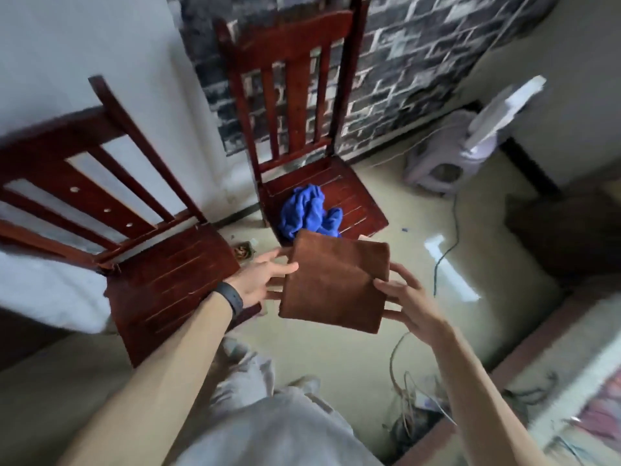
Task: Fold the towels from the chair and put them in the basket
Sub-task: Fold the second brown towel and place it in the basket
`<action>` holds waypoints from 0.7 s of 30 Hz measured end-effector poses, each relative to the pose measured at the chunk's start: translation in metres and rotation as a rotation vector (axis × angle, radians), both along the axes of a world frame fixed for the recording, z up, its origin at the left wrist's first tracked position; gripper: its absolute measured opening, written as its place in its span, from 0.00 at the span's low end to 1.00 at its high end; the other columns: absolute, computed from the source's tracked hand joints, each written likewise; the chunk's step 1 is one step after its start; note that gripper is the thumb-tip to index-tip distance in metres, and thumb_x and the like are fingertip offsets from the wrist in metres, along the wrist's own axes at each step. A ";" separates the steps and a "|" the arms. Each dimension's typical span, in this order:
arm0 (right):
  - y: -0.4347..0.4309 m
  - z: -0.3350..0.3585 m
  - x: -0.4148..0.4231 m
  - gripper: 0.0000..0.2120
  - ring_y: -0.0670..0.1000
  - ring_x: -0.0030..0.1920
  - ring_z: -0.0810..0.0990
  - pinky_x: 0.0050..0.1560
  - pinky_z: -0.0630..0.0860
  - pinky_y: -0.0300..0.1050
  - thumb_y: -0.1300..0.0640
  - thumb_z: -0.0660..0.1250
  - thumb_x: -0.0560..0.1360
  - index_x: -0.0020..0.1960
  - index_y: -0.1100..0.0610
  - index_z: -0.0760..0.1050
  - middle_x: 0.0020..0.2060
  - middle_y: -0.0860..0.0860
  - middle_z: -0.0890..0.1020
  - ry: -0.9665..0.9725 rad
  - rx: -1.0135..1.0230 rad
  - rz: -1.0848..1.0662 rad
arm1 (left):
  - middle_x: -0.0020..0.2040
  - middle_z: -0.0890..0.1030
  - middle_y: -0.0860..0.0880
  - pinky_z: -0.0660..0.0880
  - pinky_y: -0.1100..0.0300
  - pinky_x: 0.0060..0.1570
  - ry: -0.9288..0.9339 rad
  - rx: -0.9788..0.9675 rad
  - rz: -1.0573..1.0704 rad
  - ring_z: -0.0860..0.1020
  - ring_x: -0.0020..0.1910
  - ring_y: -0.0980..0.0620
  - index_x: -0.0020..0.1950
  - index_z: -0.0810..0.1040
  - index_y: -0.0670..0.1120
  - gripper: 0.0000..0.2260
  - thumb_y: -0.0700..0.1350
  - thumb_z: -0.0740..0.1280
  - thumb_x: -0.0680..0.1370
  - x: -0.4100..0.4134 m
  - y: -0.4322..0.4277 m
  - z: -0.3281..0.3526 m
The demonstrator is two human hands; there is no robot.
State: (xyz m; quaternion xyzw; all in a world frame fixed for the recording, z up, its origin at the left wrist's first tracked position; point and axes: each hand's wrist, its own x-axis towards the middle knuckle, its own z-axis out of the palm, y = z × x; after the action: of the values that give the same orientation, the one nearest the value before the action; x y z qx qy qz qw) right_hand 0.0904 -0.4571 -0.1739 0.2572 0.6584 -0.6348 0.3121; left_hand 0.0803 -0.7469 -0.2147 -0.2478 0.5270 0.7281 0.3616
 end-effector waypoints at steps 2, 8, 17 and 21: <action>0.035 0.048 0.009 0.17 0.54 0.49 0.85 0.49 0.82 0.56 0.64 0.70 0.76 0.60 0.48 0.78 0.45 0.54 0.84 0.089 -0.003 -0.088 | 0.49 0.83 0.47 0.76 0.55 0.43 0.082 -0.007 -0.067 0.81 0.42 0.49 0.59 0.79 0.53 0.14 0.40 0.70 0.76 -0.019 0.035 0.048; 0.123 0.149 0.038 0.18 0.56 0.53 0.85 0.45 0.83 0.54 0.63 0.71 0.76 0.64 0.50 0.78 0.52 0.60 0.84 0.401 0.004 -0.339 | 0.55 0.83 0.44 0.73 0.39 0.59 0.289 0.047 -0.276 0.80 0.52 0.42 0.65 0.77 0.49 0.19 0.39 0.71 0.75 -0.071 0.137 0.160; 0.210 0.201 0.025 0.15 0.58 0.51 0.86 0.49 0.83 0.59 0.62 0.71 0.76 0.61 0.49 0.80 0.51 0.55 0.86 0.648 0.081 -0.641 | 0.52 0.84 0.48 0.79 0.53 0.41 0.525 0.089 -0.502 0.83 0.46 0.51 0.62 0.79 0.52 0.15 0.40 0.70 0.76 -0.143 0.269 0.246; 0.253 0.206 -0.011 0.16 0.59 0.49 0.86 0.44 0.83 0.56 0.62 0.72 0.75 0.61 0.51 0.79 0.50 0.55 0.86 0.689 0.093 -0.716 | 0.51 0.84 0.45 0.80 0.52 0.42 0.518 0.123 -0.517 0.82 0.43 0.48 0.63 0.78 0.49 0.17 0.39 0.70 0.76 -0.194 0.325 0.251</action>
State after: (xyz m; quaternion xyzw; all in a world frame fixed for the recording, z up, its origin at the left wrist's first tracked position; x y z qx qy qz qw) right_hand 0.0790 -0.2043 0.0317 0.2560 0.6212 -0.7202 -0.1730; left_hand -0.1137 -0.4216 0.0359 0.1081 0.6016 0.6814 0.4026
